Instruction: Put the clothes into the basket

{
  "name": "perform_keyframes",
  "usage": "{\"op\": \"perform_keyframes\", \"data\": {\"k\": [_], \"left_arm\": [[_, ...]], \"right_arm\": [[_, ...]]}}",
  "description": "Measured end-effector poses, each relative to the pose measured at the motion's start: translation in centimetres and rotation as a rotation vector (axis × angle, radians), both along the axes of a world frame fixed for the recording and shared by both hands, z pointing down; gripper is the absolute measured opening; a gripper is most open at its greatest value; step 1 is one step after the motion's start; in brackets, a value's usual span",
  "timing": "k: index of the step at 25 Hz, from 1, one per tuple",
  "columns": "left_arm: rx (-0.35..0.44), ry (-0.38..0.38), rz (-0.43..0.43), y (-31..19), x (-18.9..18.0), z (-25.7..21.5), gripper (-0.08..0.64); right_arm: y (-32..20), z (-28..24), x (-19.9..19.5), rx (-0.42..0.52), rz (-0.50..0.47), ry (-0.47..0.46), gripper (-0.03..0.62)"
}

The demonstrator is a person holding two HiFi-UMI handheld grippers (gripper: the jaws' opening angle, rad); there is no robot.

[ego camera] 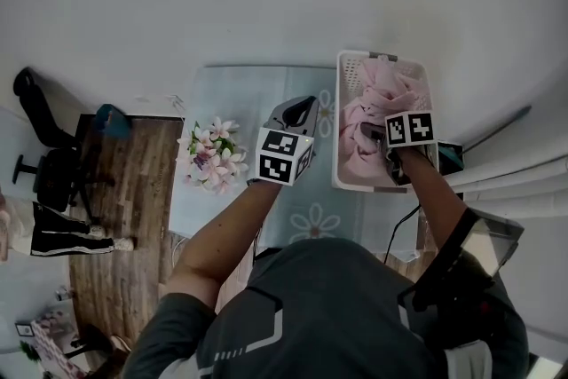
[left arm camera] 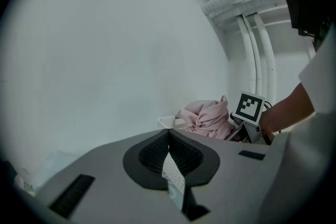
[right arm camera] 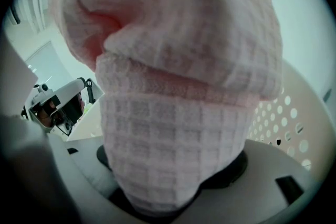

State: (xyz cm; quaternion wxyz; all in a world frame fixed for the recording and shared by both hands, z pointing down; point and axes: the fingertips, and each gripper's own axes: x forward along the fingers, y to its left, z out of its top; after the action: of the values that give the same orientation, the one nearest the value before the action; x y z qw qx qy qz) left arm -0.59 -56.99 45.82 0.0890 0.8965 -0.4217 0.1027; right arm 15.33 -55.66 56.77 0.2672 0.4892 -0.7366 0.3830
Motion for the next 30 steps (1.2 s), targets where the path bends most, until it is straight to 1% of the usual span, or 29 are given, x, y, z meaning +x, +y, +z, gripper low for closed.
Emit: {"op": "perform_keyframes", "data": {"k": [12,14,18,26,30], "left_arm": [[-0.109,-0.030,0.001,-1.7,-0.4,6.6,0.009],[-0.119,-0.030,0.006,-1.6,-0.3,7.2,0.009],[-0.138,-0.029,0.009,-1.5,-0.1,8.0,0.009],[-0.165,-0.019,-0.007,-2.0,-0.3,9.2,0.009],[-0.176,-0.015,0.000,-1.9,0.2,9.6,0.009]], "right_arm": [[0.1,8.3,-1.0,-0.238,-0.062,0.066,0.348],[0.0,9.2,-1.2,-0.268,-0.063,0.058,0.348],[0.0,10.7,-1.6,-0.339,-0.043,0.004,0.348],[0.1,12.5,-2.2,-0.403,-0.104,0.048,0.354],[-0.1,12.8,-2.2,-0.404,-0.106,0.059,0.359]]}}
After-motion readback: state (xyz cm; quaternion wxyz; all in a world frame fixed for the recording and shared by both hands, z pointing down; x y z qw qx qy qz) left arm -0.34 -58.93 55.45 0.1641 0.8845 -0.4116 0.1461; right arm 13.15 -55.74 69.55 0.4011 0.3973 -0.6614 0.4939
